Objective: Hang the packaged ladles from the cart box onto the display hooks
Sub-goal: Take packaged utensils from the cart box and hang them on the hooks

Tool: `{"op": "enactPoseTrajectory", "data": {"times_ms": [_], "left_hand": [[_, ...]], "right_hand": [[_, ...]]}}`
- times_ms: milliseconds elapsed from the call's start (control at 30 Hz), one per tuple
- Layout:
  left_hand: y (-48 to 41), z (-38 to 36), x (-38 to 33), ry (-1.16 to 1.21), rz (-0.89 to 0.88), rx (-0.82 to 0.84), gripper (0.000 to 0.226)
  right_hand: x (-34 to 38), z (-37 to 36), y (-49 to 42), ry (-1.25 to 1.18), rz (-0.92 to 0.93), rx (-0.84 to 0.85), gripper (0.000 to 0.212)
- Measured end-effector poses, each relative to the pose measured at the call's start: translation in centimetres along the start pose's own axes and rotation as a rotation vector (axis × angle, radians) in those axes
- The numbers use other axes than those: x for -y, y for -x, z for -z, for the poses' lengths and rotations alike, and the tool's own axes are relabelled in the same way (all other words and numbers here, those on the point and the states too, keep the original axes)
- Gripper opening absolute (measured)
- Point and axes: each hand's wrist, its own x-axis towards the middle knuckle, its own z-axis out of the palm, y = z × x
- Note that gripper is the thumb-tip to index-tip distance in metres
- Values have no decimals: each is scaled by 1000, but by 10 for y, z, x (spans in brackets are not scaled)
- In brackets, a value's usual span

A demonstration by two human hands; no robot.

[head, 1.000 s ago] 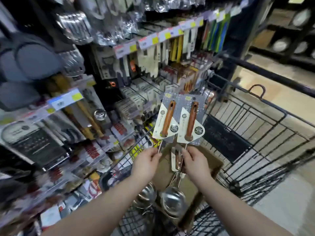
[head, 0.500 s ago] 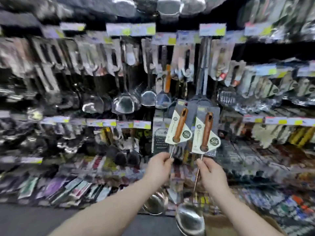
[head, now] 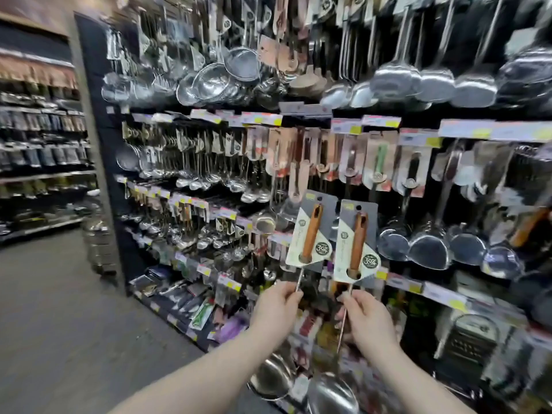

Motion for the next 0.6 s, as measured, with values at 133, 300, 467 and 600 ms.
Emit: {"op": "enactPoseTrajectory", "data": {"times_ms": [133, 300, 467, 600], "left_hand": [[-35, 85, 52, -18, 1, -80, 23], [-72, 162, 103, -20, 20, -145, 12], [-113, 201, 135, 28, 16, -208, 14], [-150, 214, 156, 52, 38, -214, 15]], "right_hand": [[56, -96, -18, -3, 58, 70, 29], [108, -183, -32, 12, 125, 93, 41], [134, -239, -61, -11, 107, 159, 30], [145, -278, -99, -42, 85, 197, 30]]}}
